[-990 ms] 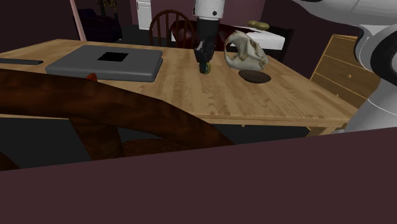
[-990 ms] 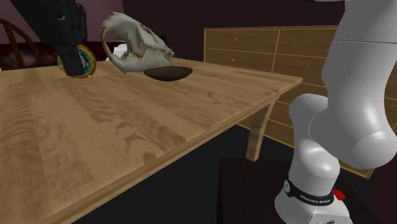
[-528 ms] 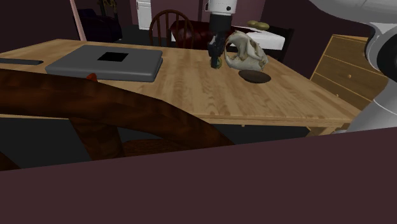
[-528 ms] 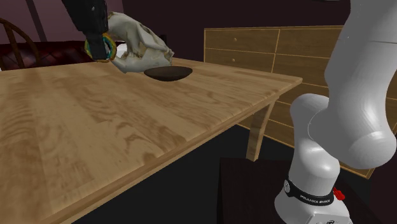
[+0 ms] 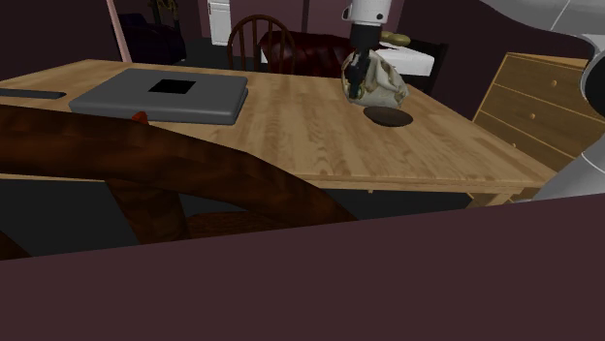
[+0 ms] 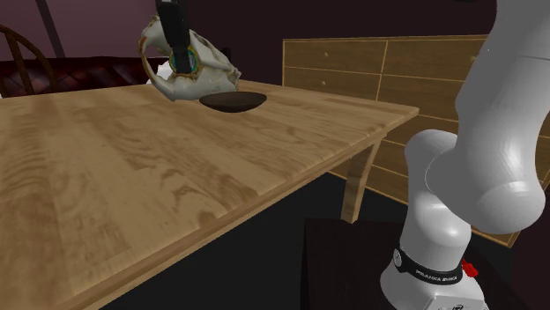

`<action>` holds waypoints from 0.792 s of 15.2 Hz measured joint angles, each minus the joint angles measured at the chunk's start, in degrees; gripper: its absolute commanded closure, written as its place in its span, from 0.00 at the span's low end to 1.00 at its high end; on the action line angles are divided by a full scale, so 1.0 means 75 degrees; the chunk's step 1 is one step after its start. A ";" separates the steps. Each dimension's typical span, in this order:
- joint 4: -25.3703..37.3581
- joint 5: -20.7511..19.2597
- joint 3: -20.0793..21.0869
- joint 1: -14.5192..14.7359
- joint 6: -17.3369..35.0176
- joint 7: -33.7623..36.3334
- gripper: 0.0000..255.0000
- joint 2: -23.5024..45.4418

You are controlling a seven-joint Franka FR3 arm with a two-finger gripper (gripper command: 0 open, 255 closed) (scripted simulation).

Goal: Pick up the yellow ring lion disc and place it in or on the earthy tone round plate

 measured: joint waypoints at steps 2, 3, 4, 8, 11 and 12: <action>-0.0204 -0.0049 -0.0236 -0.0163 0.0053 -0.0397 1.00 -0.0151; -0.0126 -0.0071 -0.0350 -0.0238 0.0022 -0.0589 1.00 -0.0107; -0.0034 -0.0094 -0.0481 -0.0324 -0.0007 -0.0806 1.00 -0.0046; -0.0141 -0.0183 -0.0916 -0.0620 0.0043 -0.1537 1.00 -0.0116; -0.0056 -0.0232 -0.1247 -0.0839 0.0057 -0.2093 1.00 -0.0030; -0.0041 -0.0242 -0.1368 -0.0918 0.0101 -0.2293 1.00 0.0025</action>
